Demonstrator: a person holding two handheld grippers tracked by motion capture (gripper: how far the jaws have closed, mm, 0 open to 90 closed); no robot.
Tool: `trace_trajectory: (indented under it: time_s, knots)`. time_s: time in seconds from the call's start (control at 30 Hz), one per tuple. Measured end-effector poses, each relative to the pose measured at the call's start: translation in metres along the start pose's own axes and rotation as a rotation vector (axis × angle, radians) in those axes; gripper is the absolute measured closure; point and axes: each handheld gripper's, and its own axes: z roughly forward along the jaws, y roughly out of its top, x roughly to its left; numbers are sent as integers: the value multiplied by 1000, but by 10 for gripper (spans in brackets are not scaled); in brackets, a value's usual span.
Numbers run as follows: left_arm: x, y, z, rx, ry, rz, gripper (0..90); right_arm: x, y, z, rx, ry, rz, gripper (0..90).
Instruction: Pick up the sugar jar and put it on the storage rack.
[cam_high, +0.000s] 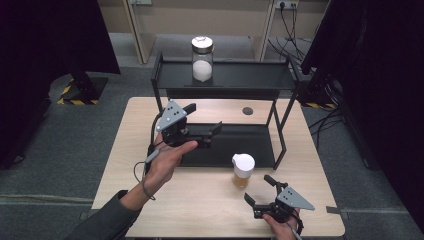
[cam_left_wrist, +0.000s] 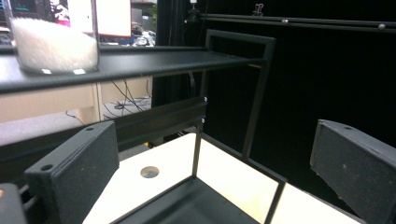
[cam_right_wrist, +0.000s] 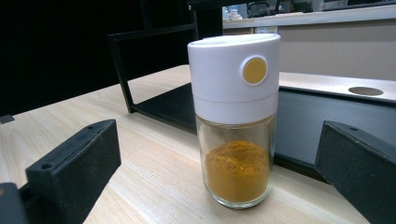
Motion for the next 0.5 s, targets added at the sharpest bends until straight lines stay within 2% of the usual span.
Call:
trace_trajectory:
  time_s: [0.5]
  knots:
    - [0, -36, -4, 24, -73, -31, 6, 0, 0, 0, 1, 1, 0, 4]
